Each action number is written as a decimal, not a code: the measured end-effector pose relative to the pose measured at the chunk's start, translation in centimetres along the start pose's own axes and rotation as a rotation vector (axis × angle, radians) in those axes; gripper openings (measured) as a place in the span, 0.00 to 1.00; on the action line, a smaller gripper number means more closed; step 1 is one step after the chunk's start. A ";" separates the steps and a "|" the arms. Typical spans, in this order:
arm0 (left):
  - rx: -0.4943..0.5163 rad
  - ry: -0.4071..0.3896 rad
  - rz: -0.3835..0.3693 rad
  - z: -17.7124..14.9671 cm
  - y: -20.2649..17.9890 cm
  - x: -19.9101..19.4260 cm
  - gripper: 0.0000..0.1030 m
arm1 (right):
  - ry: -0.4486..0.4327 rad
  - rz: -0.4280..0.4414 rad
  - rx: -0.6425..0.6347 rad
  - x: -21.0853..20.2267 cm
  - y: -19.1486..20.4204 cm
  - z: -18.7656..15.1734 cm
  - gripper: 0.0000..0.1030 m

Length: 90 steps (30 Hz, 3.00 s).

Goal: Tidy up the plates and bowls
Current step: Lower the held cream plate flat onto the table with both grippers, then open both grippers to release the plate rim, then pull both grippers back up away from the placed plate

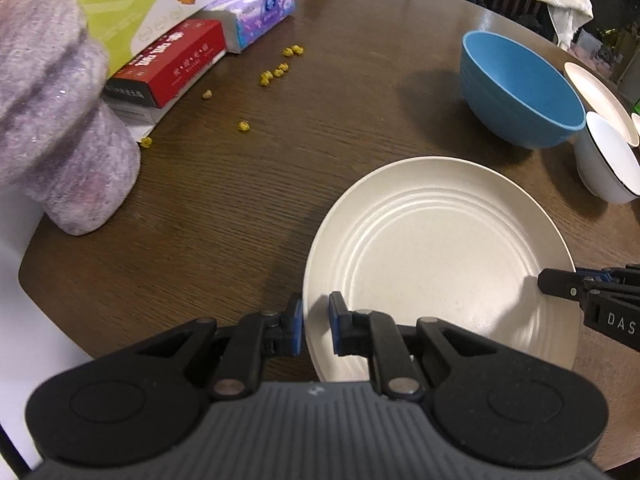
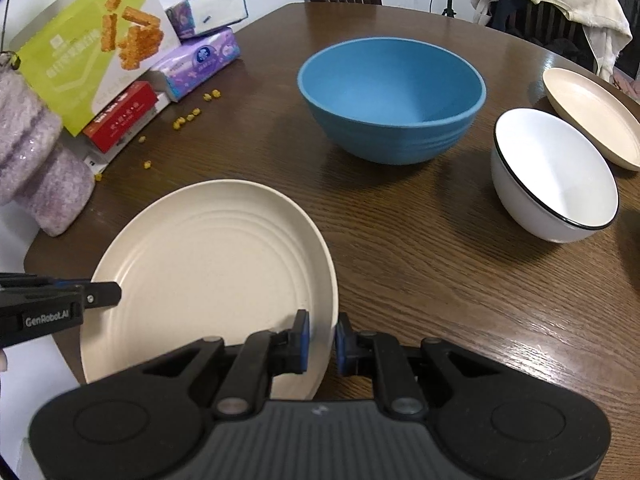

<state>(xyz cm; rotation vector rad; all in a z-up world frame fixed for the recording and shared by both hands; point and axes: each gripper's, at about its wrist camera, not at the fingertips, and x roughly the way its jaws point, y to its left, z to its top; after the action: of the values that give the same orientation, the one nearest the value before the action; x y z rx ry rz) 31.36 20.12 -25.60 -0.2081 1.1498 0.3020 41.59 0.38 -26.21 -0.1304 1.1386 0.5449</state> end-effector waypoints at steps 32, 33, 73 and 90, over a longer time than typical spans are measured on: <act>-0.019 -0.019 -0.015 0.4 0.4 -1.7 0.64 | 0.044 0.033 0.035 -0.3 -1.1 0.0 0.37; -0.021 -0.027 -0.013 0.4 0.5 -2.1 0.72 | 0.042 0.037 0.033 -0.5 -1.0 0.0 0.44; 0.053 -0.227 -0.160 -4.9 1.1 -11.4 1.00 | -0.078 -0.090 0.194 -11.9 -3.3 -6.6 1.00; 0.109 -0.216 -0.171 -4.9 -2.7 -13.5 1.00 | -0.086 -0.110 0.232 -15.5 -5.2 -8.3 1.00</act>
<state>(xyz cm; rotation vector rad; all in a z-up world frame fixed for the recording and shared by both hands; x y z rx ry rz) 22.99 14.31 -15.14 -0.1723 0.9256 0.1075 32.46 -12.51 -16.94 0.0308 1.0954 0.3149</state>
